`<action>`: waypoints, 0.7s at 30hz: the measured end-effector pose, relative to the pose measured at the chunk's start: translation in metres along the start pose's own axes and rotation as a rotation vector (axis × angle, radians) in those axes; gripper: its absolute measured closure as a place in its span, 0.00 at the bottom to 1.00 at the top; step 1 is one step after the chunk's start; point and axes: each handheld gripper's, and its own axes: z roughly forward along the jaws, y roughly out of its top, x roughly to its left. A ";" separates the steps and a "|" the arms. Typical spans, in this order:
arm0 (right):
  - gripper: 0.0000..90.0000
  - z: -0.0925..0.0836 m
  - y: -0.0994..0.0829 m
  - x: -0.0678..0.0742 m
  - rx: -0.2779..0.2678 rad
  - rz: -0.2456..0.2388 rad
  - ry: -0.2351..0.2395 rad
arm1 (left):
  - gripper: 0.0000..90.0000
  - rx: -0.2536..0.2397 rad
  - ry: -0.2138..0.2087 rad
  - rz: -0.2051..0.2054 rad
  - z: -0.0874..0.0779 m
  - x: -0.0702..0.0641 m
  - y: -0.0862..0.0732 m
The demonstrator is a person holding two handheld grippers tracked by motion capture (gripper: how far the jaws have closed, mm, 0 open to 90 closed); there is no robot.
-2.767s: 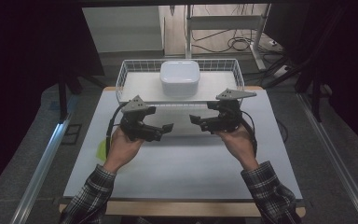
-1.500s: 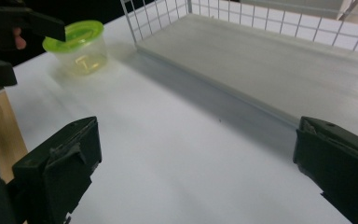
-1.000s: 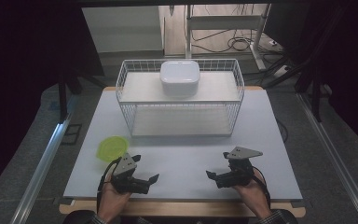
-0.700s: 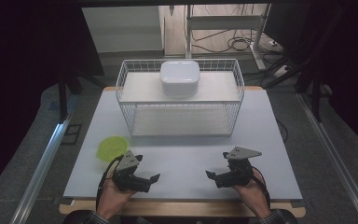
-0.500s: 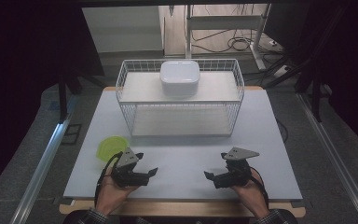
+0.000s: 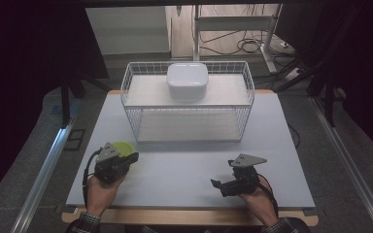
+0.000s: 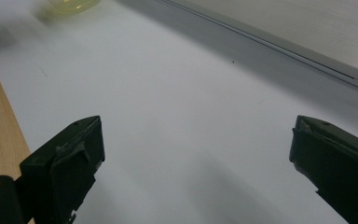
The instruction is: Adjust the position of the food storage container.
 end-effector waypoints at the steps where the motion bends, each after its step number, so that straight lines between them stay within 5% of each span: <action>1: 0.04 0.000 0.000 0.000 -0.001 0.001 0.000 | 0.99 0.000 0.005 -0.003 -0.001 0.003 0.000; 21: 0.05 0.005 -0.001 0.001 0.026 -0.001 0.008 | 0.99 0.009 0.277 -0.117 -0.027 0.075 -0.020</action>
